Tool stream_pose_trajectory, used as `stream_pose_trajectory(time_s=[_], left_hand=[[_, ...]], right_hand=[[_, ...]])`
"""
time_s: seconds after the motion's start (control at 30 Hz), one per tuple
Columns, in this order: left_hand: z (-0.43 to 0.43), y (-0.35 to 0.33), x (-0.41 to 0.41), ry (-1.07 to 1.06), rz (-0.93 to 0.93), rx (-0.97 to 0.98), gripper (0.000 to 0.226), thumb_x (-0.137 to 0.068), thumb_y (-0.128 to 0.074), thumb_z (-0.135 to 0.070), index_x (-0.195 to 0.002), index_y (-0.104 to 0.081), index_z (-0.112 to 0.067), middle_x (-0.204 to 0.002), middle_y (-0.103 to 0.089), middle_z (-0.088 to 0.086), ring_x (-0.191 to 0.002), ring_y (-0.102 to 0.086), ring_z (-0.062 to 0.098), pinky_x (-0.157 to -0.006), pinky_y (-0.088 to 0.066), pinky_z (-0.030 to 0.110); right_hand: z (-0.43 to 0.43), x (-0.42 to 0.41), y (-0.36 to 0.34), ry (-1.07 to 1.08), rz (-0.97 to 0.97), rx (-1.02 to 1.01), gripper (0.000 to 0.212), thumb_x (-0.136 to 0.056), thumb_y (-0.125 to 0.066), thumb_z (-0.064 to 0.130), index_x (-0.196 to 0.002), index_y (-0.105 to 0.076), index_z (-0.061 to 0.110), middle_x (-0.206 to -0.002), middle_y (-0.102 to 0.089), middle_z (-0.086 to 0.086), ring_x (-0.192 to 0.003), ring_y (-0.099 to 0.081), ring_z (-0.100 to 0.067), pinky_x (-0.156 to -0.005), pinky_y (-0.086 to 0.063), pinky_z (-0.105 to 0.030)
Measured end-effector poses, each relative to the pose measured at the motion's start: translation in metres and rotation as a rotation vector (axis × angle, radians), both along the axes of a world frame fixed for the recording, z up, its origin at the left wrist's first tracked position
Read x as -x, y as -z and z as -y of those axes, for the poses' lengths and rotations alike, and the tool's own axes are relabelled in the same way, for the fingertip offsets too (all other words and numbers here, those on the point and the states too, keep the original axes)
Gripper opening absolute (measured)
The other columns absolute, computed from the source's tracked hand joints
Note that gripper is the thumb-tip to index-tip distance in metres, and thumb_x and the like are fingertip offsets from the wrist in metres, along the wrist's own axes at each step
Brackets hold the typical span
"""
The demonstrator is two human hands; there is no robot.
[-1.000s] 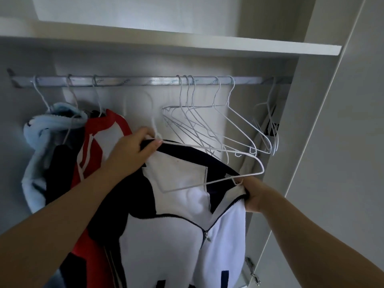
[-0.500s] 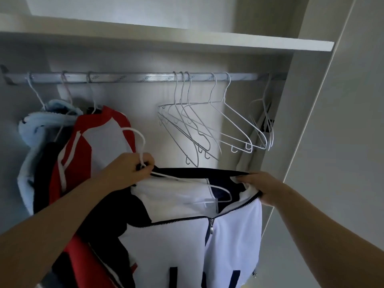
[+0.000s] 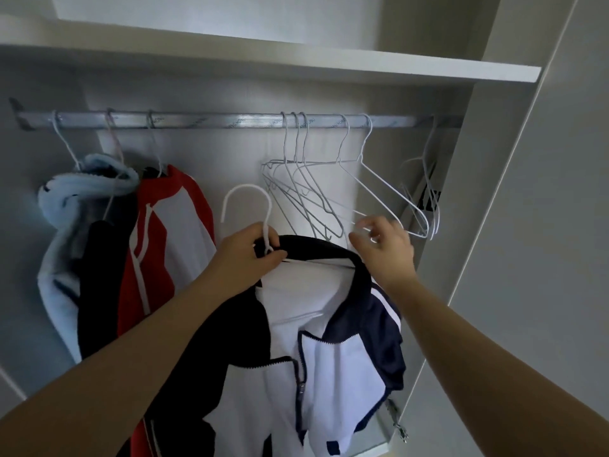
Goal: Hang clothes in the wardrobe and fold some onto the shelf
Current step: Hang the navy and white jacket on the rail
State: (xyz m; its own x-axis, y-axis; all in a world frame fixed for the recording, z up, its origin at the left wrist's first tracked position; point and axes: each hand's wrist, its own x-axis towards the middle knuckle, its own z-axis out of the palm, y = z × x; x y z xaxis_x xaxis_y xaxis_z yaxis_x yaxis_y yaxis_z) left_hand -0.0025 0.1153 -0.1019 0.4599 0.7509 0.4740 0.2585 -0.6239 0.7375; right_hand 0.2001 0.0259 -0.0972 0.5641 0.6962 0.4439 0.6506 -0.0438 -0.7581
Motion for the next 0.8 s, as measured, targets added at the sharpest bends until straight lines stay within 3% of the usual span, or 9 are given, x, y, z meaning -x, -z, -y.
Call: stream_pose_trajectory(time_s=[0.1,0.17,0.23,0.3,0.47,0.57,0.67,0.73,0.8], left_hand=[[0.001,-0.007,0.005,0.063,0.004,-0.001,0.029,-0.071,-0.078,-0.011,-0.076,-0.058,-0.031,-0.076,-0.06,-0.016,-0.067,-0.054,-0.011,-0.062,-0.04,0.001],[0.001,-0.011,0.006,0.097,-0.033,-0.034,0.036,-0.069,-0.079,-0.007,-0.08,-0.058,-0.034,-0.082,-0.061,-0.018,-0.071,-0.056,-0.01,-0.066,-0.041,0.001],[0.002,-0.011,0.003,0.106,-0.05,-0.059,0.039,-0.07,-0.077,-0.003,-0.082,-0.057,-0.034,-0.086,-0.06,-0.019,-0.076,-0.057,-0.009,-0.07,-0.041,0.0],[0.004,-0.009,-0.003,0.097,-0.055,-0.087,0.034,-0.073,-0.074,-0.003,-0.087,-0.058,-0.03,-0.088,-0.059,-0.019,-0.08,-0.056,-0.008,-0.071,-0.04,-0.001],[0.005,-0.002,-0.016,0.082,-0.14,-0.161,0.033,-0.08,-0.068,-0.014,-0.11,-0.056,-0.02,-0.099,-0.062,-0.005,-0.09,-0.059,0.011,-0.079,-0.048,0.025],[-0.003,0.004,-0.003,0.1,-0.266,-0.194,0.044,-0.083,-0.068,-0.026,-0.123,-0.05,-0.024,-0.105,-0.058,-0.013,-0.095,-0.058,0.007,-0.08,-0.047,0.024],[-0.013,0.005,0.016,0.007,-0.385,-0.248,0.032,-0.085,-0.065,-0.032,-0.114,-0.057,-0.024,-0.095,-0.062,-0.01,-0.082,-0.056,0.007,-0.066,-0.042,0.015],[-0.013,0.005,0.018,-0.159,-0.533,-0.425,0.021,-0.088,-0.058,-0.036,-0.102,-0.06,-0.021,-0.087,-0.062,-0.003,-0.077,-0.053,0.011,-0.057,-0.035,0.022],[-0.007,0.008,0.009,-0.299,-0.536,-0.52,0.019,-0.09,-0.055,-0.033,-0.087,-0.057,-0.014,-0.077,-0.057,0.001,-0.073,-0.052,0.016,-0.052,-0.028,0.024]], right_hand=[[-0.003,-0.003,0.0,-0.091,0.009,0.275,0.035,-0.089,-0.049,0.05,-0.099,-0.063,0.019,-0.096,-0.059,0.002,-0.097,-0.053,-0.018,-0.088,-0.033,-0.031],[-0.004,0.004,0.004,-0.199,-0.072,0.387,0.053,-0.092,-0.039,0.054,-0.075,-0.064,0.011,-0.078,-0.062,-0.005,-0.087,-0.058,-0.026,-0.08,-0.04,-0.032],[-0.008,0.014,0.009,-0.16,0.012,0.398,0.057,-0.095,-0.032,0.054,-0.053,-0.047,0.019,-0.062,-0.05,0.001,-0.076,-0.052,-0.026,-0.073,-0.039,-0.033],[-0.015,0.027,0.013,-0.153,0.088,0.383,0.055,-0.097,-0.029,0.051,-0.051,-0.04,0.022,-0.058,-0.044,0.005,-0.072,-0.048,-0.024,-0.069,-0.035,-0.031],[-0.03,0.044,0.014,-0.237,-0.002,0.291,0.054,-0.097,-0.033,0.046,-0.052,-0.045,0.018,-0.056,-0.049,0.003,-0.059,-0.047,-0.016,-0.057,-0.033,-0.029],[-0.03,0.029,0.019,-0.18,-0.054,0.288,0.055,-0.095,-0.037,0.046,-0.053,-0.048,0.013,-0.055,-0.05,0.003,-0.058,-0.047,-0.014,-0.057,-0.035,-0.029],[-0.027,0.011,0.026,-0.08,-0.168,0.283,0.054,-0.094,-0.043,0.044,-0.049,-0.04,0.013,-0.051,-0.043,0.0,-0.054,-0.041,-0.017,-0.058,-0.033,-0.03],[-0.027,0.01,0.03,-0.066,-0.219,0.278,0.053,-0.092,-0.046,0.043,-0.049,-0.032,0.016,-0.05,-0.036,0.001,-0.054,-0.036,-0.017,-0.057,-0.03,-0.03],[-0.026,0.014,0.031,-0.118,-0.282,0.242,0.049,-0.088,-0.051,0.05,-0.054,-0.041,0.015,-0.055,-0.045,0.003,-0.058,-0.044,-0.015,-0.057,-0.033,-0.027]])
